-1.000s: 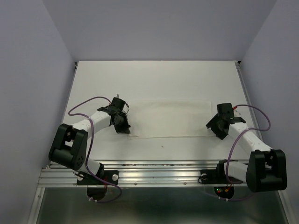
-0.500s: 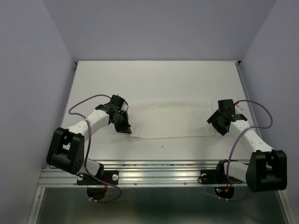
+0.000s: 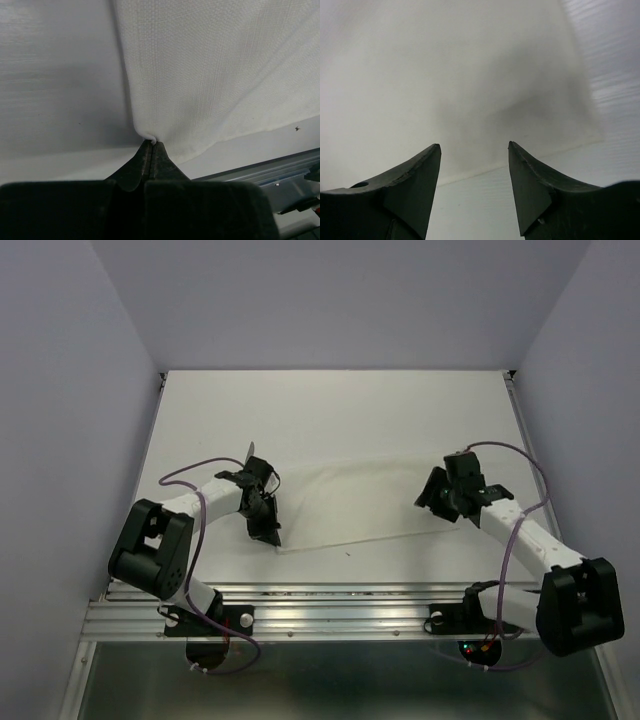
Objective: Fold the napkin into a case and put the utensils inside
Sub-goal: Fold and flatten the napkin at the center of the board, then smooth out the rectangle-folded napkin at the center of the board.
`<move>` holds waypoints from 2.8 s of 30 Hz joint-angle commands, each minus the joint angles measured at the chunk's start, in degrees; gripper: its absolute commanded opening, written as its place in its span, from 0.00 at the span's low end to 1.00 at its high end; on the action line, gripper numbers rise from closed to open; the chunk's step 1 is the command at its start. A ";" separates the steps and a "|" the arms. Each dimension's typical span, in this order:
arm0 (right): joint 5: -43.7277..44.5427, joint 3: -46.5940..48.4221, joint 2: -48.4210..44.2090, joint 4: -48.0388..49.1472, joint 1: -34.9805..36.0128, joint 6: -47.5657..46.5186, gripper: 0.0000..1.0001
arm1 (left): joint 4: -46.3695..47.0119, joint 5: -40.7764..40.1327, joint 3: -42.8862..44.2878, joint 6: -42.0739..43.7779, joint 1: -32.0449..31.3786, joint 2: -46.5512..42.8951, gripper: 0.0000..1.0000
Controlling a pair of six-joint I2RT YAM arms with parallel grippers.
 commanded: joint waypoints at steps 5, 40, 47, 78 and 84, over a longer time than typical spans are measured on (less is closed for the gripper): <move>-11.45 5.44 5.36 15.22 26.01 -4.79 0.33 | -2.36 -1.19 -0.04 1.18 -1.17 -0.37 0.00; -16.20 27.67 34.90 15.69 3.88 -6.73 0.09 | 16.09 -2.87 29.65 -7.17 -2.66 17.82 0.00; -17.07 33.57 41.40 15.25 8.98 -5.76 0.07 | 19.61 4.51 35.81 -9.81 -5.83 25.64 0.00; -5.91 39.55 48.44 13.22 4.68 -9.54 0.06 | 14.51 -4.01 38.81 -1.90 -2.23 33.47 0.00; -6.44 36.92 47.13 13.31 1.26 -10.51 0.06 | 15.39 -4.01 35.03 -1.02 0.50 33.47 0.00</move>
